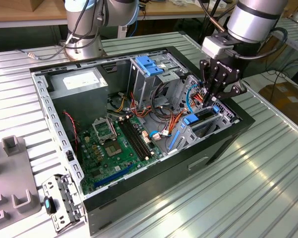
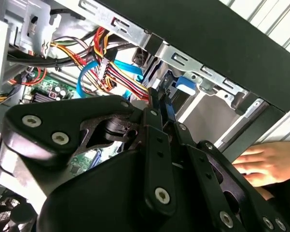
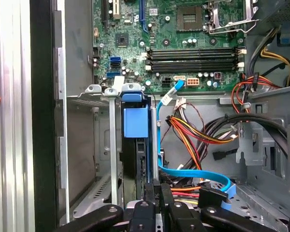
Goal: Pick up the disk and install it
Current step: 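Insert the first disk wire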
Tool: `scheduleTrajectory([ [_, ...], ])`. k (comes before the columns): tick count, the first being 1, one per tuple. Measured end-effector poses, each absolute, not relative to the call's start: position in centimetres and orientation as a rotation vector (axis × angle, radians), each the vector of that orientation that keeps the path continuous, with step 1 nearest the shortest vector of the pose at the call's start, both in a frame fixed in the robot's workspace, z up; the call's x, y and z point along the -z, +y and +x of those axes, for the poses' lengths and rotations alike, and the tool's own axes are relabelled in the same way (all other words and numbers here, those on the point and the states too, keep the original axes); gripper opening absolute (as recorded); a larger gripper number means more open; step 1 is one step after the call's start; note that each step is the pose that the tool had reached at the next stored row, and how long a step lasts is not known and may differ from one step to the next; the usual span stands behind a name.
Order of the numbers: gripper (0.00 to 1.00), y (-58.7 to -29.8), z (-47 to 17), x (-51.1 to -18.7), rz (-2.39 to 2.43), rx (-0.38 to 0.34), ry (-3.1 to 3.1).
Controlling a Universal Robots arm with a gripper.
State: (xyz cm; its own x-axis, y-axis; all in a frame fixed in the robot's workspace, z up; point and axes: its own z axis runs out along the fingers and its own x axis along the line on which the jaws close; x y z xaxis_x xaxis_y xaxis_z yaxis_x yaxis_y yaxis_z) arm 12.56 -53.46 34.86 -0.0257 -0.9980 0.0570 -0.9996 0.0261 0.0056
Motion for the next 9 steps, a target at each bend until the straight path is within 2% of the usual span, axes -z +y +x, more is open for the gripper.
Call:
scheduleTrajectory([
  [9, 0.17, -54.08, 12.01, -34.74, 2.177, -0.061, -2.207],
])
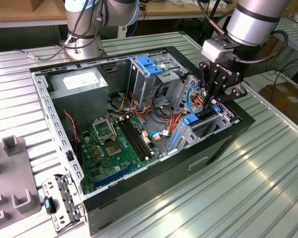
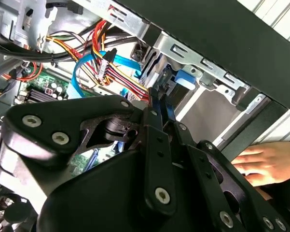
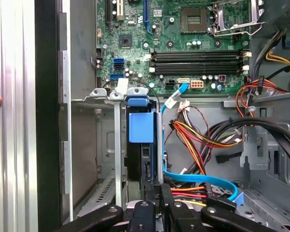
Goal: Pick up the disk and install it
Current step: 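Insert the first disk wire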
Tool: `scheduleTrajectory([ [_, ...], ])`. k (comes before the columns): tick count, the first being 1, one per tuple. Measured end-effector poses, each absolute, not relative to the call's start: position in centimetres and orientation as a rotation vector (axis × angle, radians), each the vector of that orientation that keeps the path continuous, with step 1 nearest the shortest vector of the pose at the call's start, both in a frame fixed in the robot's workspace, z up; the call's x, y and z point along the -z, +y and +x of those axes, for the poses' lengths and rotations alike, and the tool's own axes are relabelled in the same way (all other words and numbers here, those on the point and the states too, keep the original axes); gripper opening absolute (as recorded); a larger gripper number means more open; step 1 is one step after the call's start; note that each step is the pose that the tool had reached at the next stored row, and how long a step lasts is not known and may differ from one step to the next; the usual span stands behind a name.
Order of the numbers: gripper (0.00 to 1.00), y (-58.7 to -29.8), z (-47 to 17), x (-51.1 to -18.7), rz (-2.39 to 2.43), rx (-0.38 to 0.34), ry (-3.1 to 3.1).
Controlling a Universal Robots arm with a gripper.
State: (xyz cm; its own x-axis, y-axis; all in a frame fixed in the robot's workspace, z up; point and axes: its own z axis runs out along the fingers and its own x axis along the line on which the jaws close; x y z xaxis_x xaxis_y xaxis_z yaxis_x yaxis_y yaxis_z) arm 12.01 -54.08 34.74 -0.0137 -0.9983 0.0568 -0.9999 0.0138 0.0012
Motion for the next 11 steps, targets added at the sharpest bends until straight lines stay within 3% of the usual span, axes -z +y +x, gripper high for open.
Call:
scheduleTrajectory([
  [11, 0.17, -54.35, 12.19, -34.59, 2.176, -0.061, -2.209],
])
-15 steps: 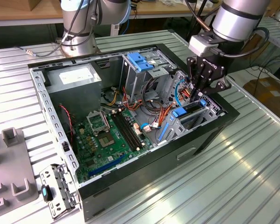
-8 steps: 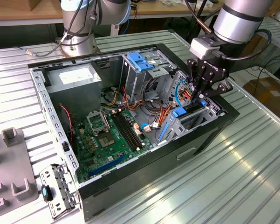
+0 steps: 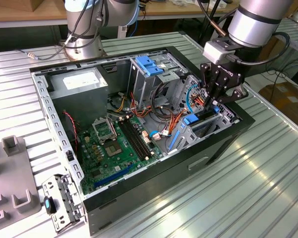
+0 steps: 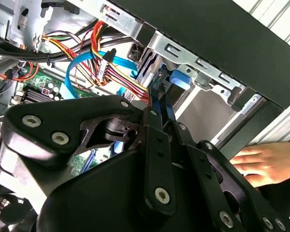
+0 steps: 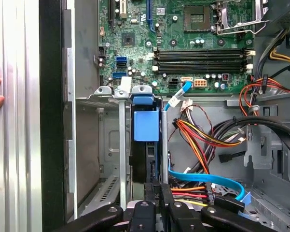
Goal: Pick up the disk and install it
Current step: 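Insert the first disk wire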
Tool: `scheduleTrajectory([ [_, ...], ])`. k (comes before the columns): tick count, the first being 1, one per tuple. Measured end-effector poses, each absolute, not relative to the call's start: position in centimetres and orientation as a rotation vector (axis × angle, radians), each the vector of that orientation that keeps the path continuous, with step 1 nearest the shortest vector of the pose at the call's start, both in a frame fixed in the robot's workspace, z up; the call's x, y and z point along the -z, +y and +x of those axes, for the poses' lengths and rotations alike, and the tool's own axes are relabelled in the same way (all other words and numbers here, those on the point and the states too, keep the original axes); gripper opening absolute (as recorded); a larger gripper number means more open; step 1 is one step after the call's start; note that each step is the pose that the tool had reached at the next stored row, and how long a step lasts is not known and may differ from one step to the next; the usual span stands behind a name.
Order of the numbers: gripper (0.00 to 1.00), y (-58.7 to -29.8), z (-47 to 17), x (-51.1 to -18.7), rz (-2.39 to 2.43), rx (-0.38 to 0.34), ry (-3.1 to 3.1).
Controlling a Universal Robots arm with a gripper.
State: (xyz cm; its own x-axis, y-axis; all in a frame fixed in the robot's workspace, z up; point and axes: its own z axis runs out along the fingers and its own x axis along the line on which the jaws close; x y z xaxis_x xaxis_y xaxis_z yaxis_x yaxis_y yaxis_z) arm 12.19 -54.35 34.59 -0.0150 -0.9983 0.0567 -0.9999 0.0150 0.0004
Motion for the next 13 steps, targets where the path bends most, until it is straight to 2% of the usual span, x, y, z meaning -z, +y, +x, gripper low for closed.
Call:
scheduleTrajectory([
  [13, 0.17, -54.43, 12.12, -33.93, 2.177, -0.059, -2.21],
])
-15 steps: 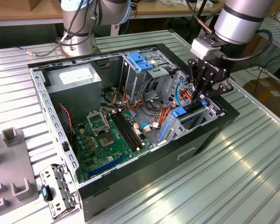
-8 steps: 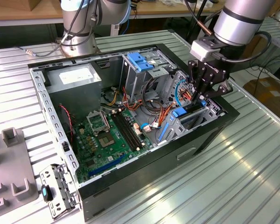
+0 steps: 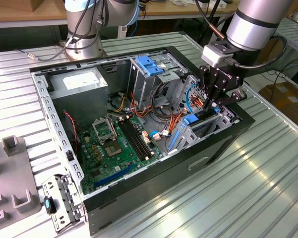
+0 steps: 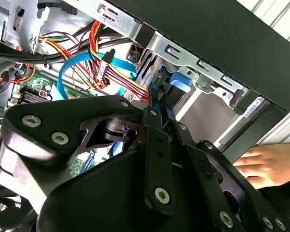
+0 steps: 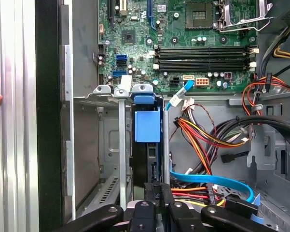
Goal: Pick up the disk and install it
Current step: 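Insert the first disk wire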
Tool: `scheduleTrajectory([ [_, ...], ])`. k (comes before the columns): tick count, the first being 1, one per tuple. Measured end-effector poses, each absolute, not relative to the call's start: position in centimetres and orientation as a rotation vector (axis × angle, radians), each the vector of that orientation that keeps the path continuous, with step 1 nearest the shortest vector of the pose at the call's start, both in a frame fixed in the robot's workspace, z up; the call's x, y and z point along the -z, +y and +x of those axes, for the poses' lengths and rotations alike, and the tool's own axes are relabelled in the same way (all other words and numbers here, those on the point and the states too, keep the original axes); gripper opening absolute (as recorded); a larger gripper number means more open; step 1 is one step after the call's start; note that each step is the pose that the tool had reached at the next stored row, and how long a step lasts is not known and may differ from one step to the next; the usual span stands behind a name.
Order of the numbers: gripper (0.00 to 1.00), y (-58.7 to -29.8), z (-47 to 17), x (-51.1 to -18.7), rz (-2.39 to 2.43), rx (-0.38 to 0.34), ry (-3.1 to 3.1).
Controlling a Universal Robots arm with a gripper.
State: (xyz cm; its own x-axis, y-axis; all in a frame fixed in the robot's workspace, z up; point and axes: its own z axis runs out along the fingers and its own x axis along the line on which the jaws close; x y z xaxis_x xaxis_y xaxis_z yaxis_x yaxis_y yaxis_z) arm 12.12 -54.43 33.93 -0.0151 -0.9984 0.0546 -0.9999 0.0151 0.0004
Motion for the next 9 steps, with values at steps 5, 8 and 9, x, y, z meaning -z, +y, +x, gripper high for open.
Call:
scheduleTrajectory([
  [5, 0.17, -54.44, 12.12, -33.92, 2.177, -0.059, -2.21],
  [8, 0.18, -54.45, 12.12, -33.99, 2.177, -0.059, -2.21],
  [9, 0.25, -54.45, 12.12, -34.24, 2.177, -0.059, -2.21],
])
